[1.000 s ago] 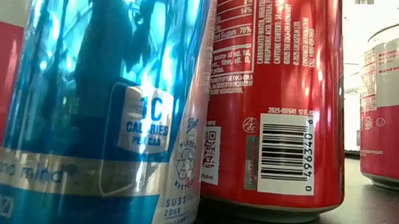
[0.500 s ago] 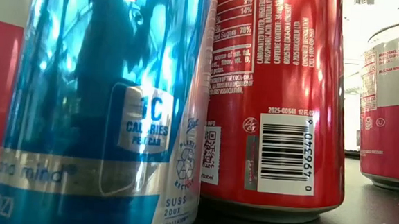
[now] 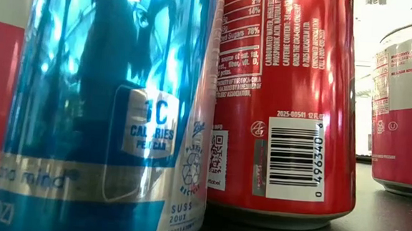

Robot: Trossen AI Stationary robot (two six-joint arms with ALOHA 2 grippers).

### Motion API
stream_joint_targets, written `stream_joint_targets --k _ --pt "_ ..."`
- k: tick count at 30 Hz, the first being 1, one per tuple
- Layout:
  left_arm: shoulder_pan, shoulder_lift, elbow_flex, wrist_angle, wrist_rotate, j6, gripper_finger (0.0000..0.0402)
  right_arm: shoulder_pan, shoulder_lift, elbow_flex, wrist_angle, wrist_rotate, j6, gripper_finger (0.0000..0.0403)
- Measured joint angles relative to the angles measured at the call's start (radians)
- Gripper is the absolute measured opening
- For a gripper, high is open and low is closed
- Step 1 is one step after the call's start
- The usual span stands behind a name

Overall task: Sort soda cans
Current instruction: Put the red soda can into the right transparent bin

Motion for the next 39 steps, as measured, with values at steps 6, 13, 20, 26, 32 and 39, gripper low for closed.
stream_joint_targets --k 6,13,20,26,32,39 --pt "0.0 0.0 0.0 0.0 0.0 0.0 0.0027 0.006 0.042 0.0 0.041 -0.003 -0.032 0.0244" --pt "0.0 0.0 0.0 0.001 0.0 0.001 0.0027 0.028 0.081 0.0 0.089 -0.005 -0.057 0.0244" --pt "0.0 0.0 0.0 0.001 0.0 0.002 0.0027 0.045 0.103 0.0 0.087 0.004 -0.061 0.0244" --pt "0.0 0.0 0.0 0.001 0.0 0.002 0.0027 0.045 0.112 -0.001 0.054 0.048 -0.06 0.0244" --pt "0.0 0.0 0.0 0.001 0.0 -0.023 0.0027 0.045 0.112 -0.001 0.054 0.058 -0.075 0.0244" --pt "0.0 0.0 0.0 0.001 0.0 -0.023 0.0027 0.045 0.112 -0.001 0.054 0.06 -0.076 0.0244"
